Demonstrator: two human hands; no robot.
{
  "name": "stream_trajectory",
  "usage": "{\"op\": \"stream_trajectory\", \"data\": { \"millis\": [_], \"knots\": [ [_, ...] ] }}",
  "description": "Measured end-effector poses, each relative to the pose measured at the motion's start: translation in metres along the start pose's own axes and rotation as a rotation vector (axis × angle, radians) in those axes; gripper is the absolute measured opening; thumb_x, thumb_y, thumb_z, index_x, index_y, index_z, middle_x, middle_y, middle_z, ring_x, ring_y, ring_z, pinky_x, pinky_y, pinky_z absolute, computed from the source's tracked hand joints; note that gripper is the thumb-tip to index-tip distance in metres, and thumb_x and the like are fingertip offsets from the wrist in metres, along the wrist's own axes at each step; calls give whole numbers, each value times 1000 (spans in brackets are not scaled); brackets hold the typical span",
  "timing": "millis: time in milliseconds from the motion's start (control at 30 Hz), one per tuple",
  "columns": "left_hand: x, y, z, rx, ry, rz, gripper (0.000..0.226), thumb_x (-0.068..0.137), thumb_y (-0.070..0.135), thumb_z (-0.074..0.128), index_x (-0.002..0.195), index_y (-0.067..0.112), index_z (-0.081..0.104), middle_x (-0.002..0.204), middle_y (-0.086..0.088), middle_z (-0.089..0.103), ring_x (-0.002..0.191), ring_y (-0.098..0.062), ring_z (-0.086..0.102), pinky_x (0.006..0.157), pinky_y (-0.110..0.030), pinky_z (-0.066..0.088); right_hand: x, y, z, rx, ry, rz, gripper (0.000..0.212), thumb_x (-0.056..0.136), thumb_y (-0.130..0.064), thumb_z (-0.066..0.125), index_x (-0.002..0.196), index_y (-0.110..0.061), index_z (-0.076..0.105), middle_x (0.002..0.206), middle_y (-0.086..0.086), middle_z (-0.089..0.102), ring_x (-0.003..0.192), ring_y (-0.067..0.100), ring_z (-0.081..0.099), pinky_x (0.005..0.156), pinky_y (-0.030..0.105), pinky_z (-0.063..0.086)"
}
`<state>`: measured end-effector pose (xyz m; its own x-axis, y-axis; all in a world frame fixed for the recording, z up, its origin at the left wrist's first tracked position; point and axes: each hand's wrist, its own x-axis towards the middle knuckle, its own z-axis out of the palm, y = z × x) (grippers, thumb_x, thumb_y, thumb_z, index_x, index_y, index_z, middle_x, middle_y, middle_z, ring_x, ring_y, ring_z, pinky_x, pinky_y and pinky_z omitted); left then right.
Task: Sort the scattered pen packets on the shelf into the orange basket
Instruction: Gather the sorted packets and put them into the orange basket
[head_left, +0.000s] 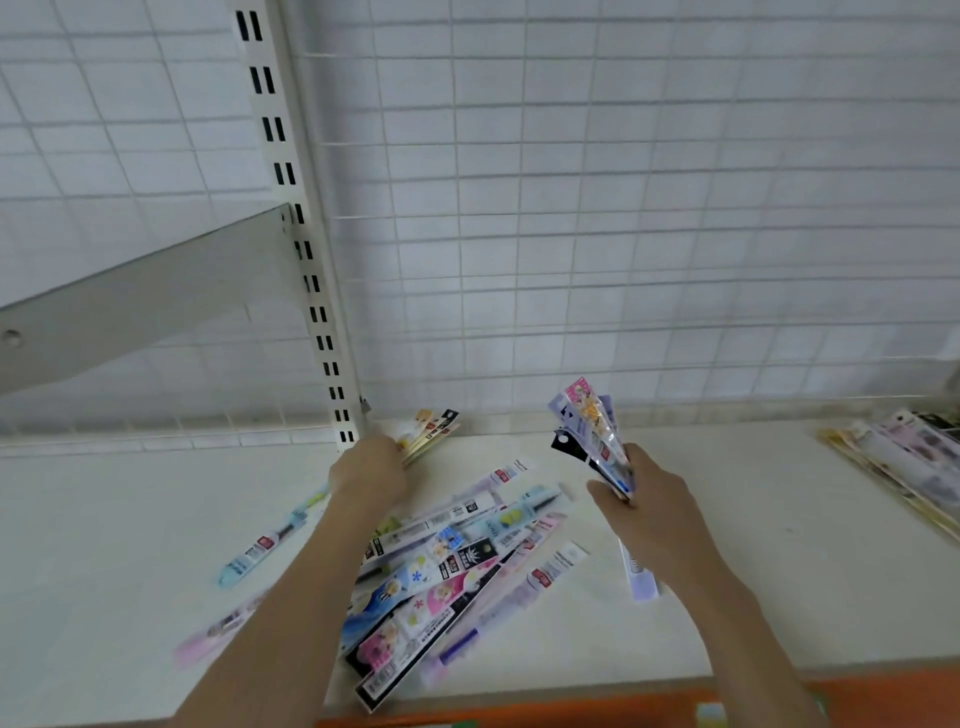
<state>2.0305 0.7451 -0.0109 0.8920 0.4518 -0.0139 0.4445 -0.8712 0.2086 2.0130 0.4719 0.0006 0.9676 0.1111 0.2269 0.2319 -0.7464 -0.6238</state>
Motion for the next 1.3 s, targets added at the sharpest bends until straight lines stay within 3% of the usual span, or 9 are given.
{"op": "stream_trajectory", "data": {
  "millis": [133, 233, 367, 467, 533, 700, 900, 1100, 1300],
  "knots": [
    [-2, 6, -3, 63, 30, 51, 19, 87, 4, 44, 96, 9, 60, 85, -5, 58, 75, -23, 53, 68, -31, 47, 3, -1, 4, -6, -28, 12, 12, 89, -27, 56, 88, -21, 45, 63, -5, 52, 60, 20, 53, 55, 28, 40],
    [1, 1, -8, -65, 41, 110, 16, 86, 9, 46, 93, 9, 60, 79, -3, 52, 73, -24, 54, 64, -31, 48, 6, -3, 9, -10, -39, 8, 11, 88, -26, 55, 87, -20, 46, 63, -5, 52, 59, 17, 51, 54, 27, 39],
    [2, -16, -27, -149, 157, 95, 16, 86, 13, 49, 100, 9, 55, 90, -12, 59, 80, -29, 53, 64, -30, 41, 9, -7, 11, -2, -50, -7, 13, 89, -27, 55, 85, -23, 43, 63, -6, 51, 58, 13, 50, 53, 25, 38],
    [-2, -41, -38, -169, 188, 19, 14, 87, 13, 52, 100, 11, 54, 96, -13, 63, 92, -34, 57, 76, -34, 43, 8, -9, 14, -28, -63, -23, 11, 89, -28, 55, 89, -21, 47, 65, -4, 53, 60, 18, 52, 53, 26, 38],
    [-6, -59, -39, -243, 157, -14, 3, 90, 11, 50, 93, 10, 50, 96, -16, 64, 85, -33, 56, 72, -36, 43, 8, -10, 16, -56, -74, -36, 11, 90, -29, 54, 92, -20, 48, 66, -4, 54, 64, 21, 54, 54, 28, 39],
    [-26, -88, -38, -207, 170, -123, 44, 86, 54, 53, 74, 14, 40, 69, -3, 50, 59, -20, 47, 56, -28, 35, 8, -17, 23, -67, -116, -68, 16, 90, -30, 53, 100, -18, 50, 71, -4, 56, 68, 22, 57, 59, 32, 44],
    [-29, -91, -20, -158, 21, -138, 31, 81, 44, 63, 79, 17, 50, 67, 3, 49, 69, -22, 54, 56, -25, 37, 3, -26, 28, -86, -167, -44, 21, 89, -33, 56, 104, -19, 51, 82, -2, 61, 77, 25, 60, 67, 34, 49],
    [-30, -81, -9, -116, 76, -137, 18, 88, 33, 52, 82, 16, 55, 75, -3, 58, 67, -23, 55, 56, -25, 40, -1, -18, 21, -122, -155, 30, 21, 87, -32, 58, 103, -20, 51, 87, -1, 63, 81, 25, 60, 70, 33, 49],
    [-36, -74, -21, -111, 82, -139, 16, 86, 17, 50, 71, 16, 50, 62, 0, 47, 65, -25, 51, 57, -25, 39, 0, -17, 20, -96, -106, 22, 15, 89, -30, 55, 96, -18, 51, 82, 1, 61, 76, 27, 57, 67, 34, 47]
  ]
}}
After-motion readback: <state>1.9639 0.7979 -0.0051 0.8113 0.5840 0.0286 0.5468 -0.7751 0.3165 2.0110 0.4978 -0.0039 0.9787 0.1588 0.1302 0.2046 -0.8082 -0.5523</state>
